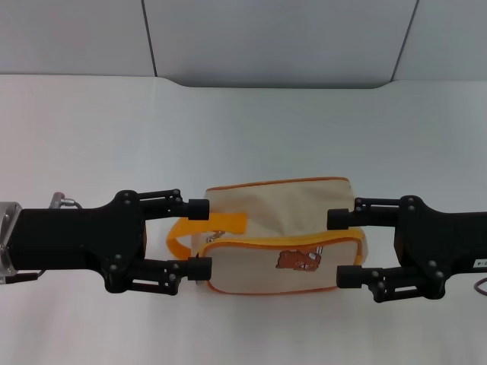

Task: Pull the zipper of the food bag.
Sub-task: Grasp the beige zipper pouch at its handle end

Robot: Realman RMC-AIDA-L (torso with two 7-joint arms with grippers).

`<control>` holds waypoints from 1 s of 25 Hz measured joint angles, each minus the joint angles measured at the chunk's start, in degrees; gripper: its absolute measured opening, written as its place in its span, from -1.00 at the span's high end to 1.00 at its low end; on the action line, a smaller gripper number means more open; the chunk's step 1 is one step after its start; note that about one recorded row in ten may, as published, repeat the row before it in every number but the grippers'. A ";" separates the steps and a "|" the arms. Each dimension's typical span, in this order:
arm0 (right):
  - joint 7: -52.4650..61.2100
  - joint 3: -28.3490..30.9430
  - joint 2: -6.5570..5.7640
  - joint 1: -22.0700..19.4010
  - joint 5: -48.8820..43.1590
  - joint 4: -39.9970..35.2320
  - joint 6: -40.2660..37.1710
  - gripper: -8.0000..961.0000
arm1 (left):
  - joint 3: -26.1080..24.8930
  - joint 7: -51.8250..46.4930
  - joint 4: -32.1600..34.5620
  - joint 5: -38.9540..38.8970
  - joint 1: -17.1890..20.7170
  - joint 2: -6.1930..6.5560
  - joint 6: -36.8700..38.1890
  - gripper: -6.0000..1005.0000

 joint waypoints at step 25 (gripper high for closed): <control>-0.01 -0.21 -0.13 -0.65 -0.08 -0.26 -0.33 -0.54 | 0.10 -0.16 0.01 5.94 3.72 -0.29 -12.63 -0.57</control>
